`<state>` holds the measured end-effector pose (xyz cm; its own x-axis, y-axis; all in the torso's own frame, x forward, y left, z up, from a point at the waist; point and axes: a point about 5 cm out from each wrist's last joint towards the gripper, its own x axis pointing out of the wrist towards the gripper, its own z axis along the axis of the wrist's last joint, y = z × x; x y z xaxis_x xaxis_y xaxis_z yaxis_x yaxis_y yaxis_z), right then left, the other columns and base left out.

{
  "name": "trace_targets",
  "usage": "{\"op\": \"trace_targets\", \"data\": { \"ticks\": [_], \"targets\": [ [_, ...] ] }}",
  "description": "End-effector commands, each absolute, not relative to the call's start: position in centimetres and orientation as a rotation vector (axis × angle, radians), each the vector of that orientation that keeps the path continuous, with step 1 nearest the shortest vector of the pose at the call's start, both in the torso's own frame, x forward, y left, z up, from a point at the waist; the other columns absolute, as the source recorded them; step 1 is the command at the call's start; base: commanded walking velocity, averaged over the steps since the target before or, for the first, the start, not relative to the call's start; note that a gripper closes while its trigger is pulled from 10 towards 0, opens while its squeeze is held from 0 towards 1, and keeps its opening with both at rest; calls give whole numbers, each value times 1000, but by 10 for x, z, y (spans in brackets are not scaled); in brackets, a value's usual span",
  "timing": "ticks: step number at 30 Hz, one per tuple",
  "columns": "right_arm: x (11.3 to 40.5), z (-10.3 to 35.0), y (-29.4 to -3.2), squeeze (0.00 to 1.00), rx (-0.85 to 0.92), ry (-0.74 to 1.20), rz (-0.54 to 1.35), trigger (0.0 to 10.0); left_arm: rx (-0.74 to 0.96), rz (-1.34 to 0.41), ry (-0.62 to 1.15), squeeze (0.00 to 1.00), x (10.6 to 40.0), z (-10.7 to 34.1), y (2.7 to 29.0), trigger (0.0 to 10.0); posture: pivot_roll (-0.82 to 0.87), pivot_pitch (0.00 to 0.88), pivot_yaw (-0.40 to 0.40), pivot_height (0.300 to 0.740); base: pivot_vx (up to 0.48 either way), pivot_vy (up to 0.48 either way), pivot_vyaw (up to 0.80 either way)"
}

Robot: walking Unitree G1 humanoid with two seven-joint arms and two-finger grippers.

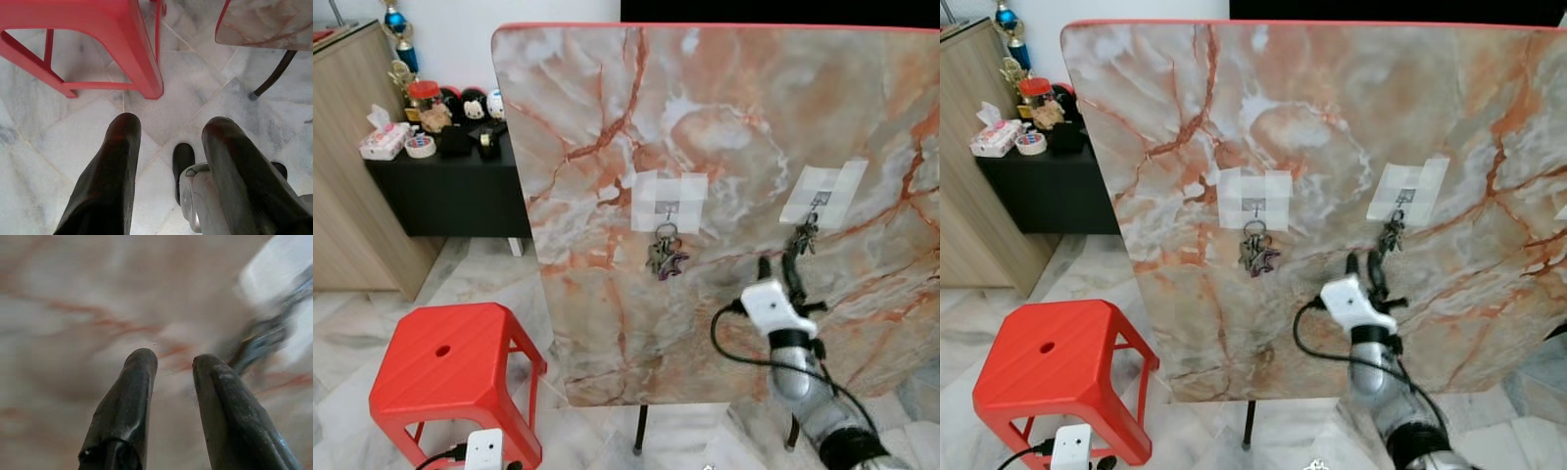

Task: Hang keys on a hook

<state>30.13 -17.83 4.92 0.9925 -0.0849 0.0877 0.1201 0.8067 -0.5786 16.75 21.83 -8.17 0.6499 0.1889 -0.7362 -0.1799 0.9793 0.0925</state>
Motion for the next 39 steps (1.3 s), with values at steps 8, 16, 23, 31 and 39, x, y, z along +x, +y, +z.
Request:
{"op": "trace_targets", "data": {
  "ticks": [8, 16, 23, 31, 39],
  "targets": [
    [260, -20, -197, 0, -249, 451, -224, 10000, 15, 215, 854, 0, 163, -83, 221, 10000, 8, 0, -34, 740, 0, 0, 0],
    [192, -76, -202, 0, -48, 886, -251, 10000, 21, 211, 851, 0, 166, -82, 222, 10000, 1, 0, -20, 740, 0, 0, 0],
    [162, -93, -198, 0, -17, 1040, -200, 10000, 28, 217, 849, 0, 168, -81, 224, 10000, 18, 0, -17, 740, 0, 0, 0],
    [178, -85, -200, 0, 11, 988, -172, 10000, 36, 224, 859, 0, 166, -81, 227, 10000, 8, 0, -9, 740, 0, 0, 0],
    [177, -86, -198, 0, 1, 984, -167, 10000, 35, 229, 858, 0, 166, -81, 228, 10000, 9, 0, -10, 740, 0, 0, 353]
  ]
}}
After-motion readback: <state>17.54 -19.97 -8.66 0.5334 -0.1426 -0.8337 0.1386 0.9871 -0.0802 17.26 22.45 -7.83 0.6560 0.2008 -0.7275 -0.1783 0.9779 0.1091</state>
